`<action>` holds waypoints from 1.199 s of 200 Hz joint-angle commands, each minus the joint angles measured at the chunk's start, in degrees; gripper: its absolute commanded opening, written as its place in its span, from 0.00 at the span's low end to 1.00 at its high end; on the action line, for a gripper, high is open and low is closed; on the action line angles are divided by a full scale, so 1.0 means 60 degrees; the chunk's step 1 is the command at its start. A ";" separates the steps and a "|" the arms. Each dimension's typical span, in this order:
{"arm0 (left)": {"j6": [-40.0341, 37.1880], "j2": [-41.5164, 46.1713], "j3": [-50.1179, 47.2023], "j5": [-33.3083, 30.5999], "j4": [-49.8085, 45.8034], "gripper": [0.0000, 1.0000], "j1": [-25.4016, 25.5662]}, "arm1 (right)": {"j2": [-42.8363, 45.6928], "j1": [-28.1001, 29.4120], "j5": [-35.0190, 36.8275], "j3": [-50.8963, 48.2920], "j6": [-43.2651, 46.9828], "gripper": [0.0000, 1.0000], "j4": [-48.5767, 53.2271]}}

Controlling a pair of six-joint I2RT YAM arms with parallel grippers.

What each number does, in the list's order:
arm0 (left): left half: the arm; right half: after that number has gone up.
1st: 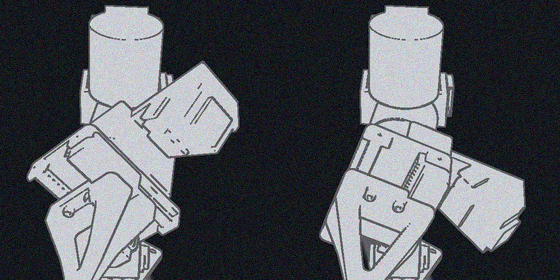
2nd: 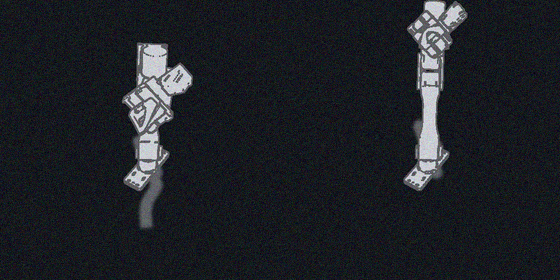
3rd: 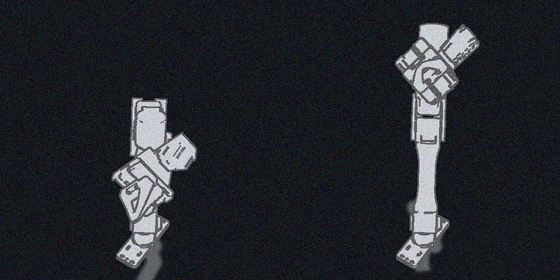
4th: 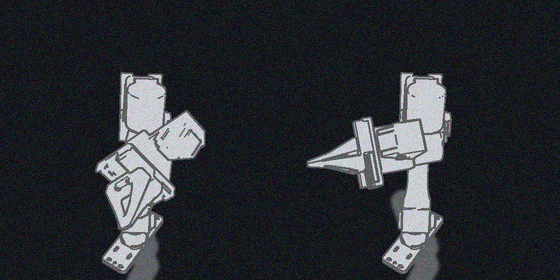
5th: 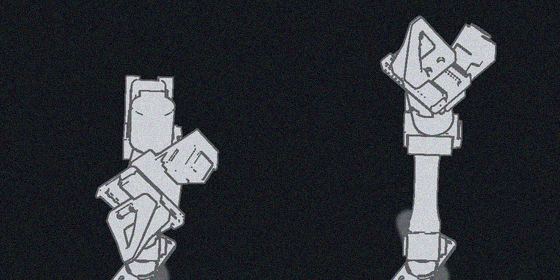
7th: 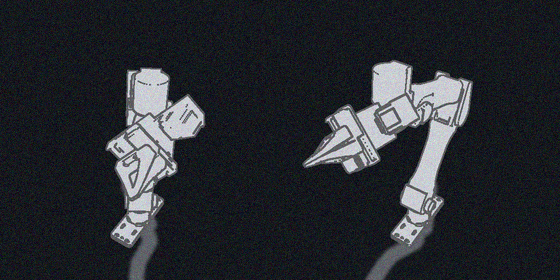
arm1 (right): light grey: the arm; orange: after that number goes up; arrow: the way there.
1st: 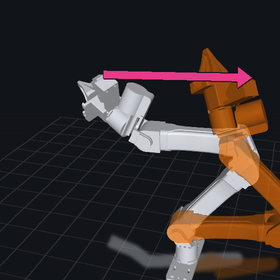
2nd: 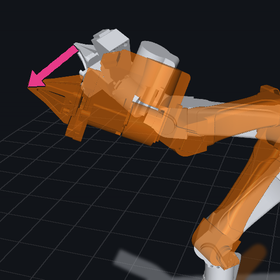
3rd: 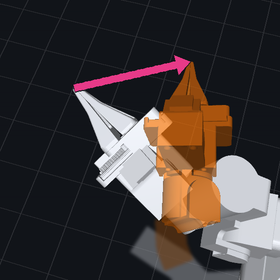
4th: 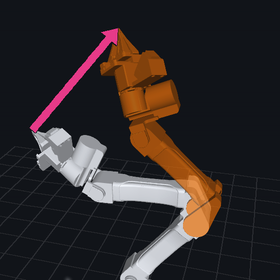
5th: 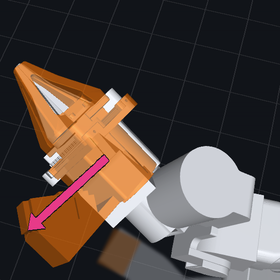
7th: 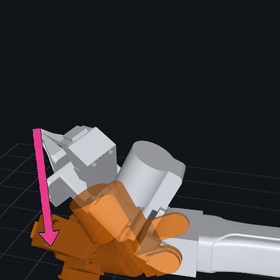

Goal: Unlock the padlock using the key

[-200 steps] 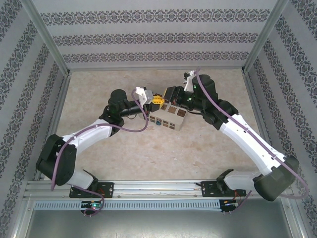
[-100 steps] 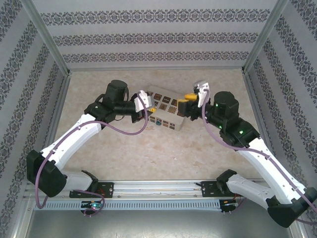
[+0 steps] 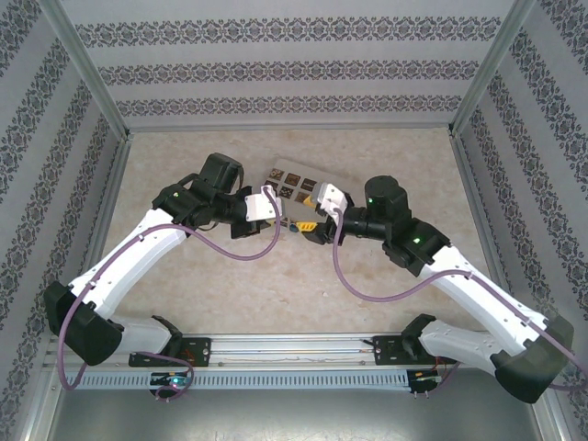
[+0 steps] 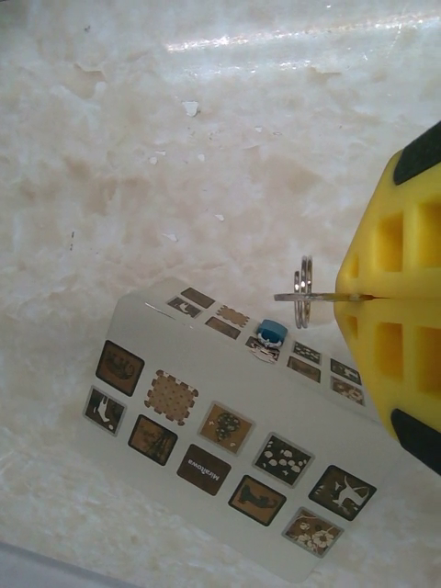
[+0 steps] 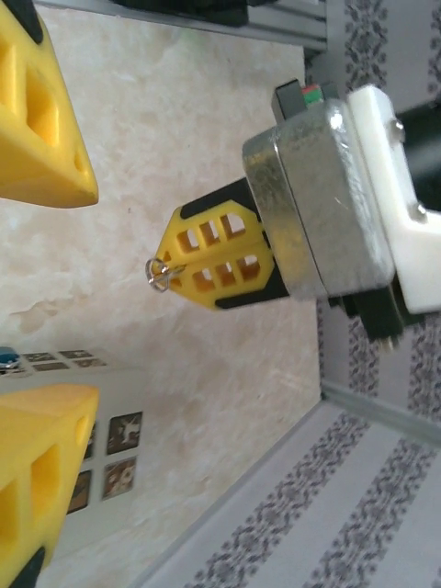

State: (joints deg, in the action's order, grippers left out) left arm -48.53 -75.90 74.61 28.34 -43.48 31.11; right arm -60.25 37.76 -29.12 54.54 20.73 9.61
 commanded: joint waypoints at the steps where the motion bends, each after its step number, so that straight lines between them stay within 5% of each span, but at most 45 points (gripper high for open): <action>1: -0.0476 0.0128 0.0335 -0.0256 -0.0659 0.00 0.0219 | -0.0368 0.0184 -0.1144 -0.0301 0.1009 0.54 -0.1443; 240: -0.0528 0.0101 0.0384 -0.0330 -0.0440 0.03 0.0478 | -0.1886 0.0041 -0.1738 -0.0023 0.0647 0.00 -0.1948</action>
State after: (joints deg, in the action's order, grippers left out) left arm -51.05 -75.92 75.68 26.28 -45.69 33.01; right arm -71.64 38.46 -37.89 53.41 25.71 -0.67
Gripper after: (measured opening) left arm 0.040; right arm 0.063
